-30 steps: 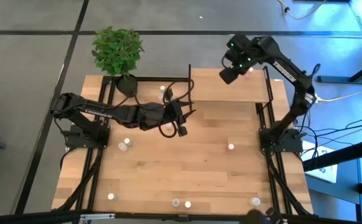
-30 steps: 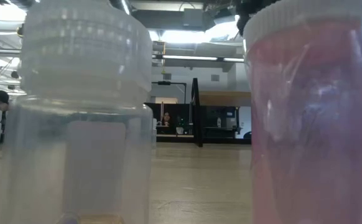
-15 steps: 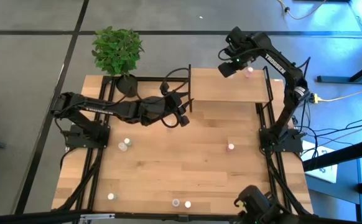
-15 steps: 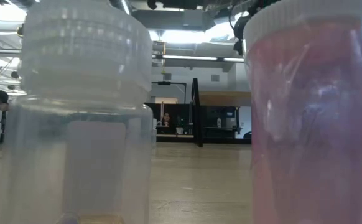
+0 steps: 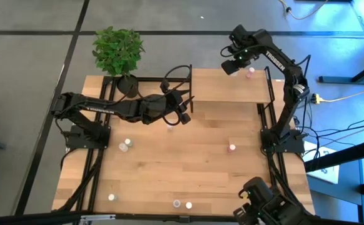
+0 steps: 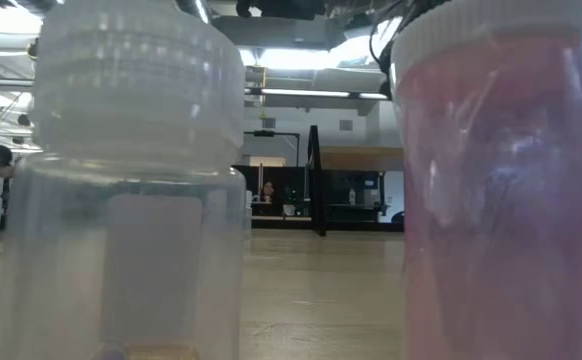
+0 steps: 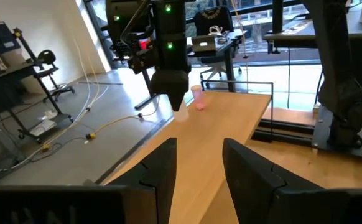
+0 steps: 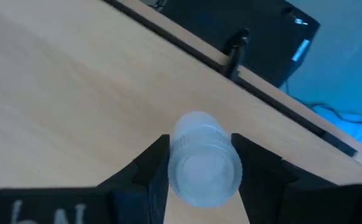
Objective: Pick and place medicine bottles onto shelf by color
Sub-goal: Put the top right white pill bottle on the shelf, then put the middle green pill bottle on the shelf
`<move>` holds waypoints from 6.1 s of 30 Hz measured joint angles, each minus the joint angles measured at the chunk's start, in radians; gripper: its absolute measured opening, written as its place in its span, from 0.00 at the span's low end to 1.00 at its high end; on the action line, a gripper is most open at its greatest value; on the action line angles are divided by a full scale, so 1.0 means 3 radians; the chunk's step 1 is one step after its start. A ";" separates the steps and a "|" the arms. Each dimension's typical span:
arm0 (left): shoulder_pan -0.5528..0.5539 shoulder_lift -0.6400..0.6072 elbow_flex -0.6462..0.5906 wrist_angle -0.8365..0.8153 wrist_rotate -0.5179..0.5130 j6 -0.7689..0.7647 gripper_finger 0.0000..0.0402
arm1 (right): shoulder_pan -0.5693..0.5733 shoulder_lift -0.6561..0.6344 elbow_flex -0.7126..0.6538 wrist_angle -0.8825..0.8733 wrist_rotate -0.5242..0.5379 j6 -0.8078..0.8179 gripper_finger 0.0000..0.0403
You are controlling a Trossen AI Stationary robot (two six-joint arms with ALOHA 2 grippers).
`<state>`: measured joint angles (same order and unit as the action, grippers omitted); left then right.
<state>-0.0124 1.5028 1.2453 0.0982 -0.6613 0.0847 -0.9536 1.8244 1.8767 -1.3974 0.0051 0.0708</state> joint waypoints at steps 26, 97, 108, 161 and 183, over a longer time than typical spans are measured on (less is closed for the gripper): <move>0.0014 0.0000 0.0000 0.0002 -0.0146 -0.0093 0.31 | -0.0001 0.0000 0.0000 -0.0073 -0.0022 0.0100 0.38; 0.0025 0.0001 0.0001 0.0102 -0.0490 -0.0100 0.31 | 0.0094 0.0132 -0.0006 0.0132 -0.0023 -0.0127 0.38; 0.0025 0.0001 0.0001 0.0102 -0.0545 -0.0099 0.31 | 0.0072 0.0132 -0.0006 0.0001 0.0090 -0.0013 0.38; 0.0024 0.0001 0.0001 0.0126 -0.0534 -0.0094 0.31 | 0.0064 0.0142 -0.0122 0.0351 0.0068 0.0174 0.54; 0.0023 0.0001 0.0001 0.0126 -0.0533 -0.0094 0.31 | 0.0037 -0.0075 -0.0120 0.0366 0.0101 0.0186 0.57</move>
<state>-0.0055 1.5032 1.2457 0.1360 -0.8211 0.0566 -0.9424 1.8020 1.8408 -1.2875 0.0355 0.1267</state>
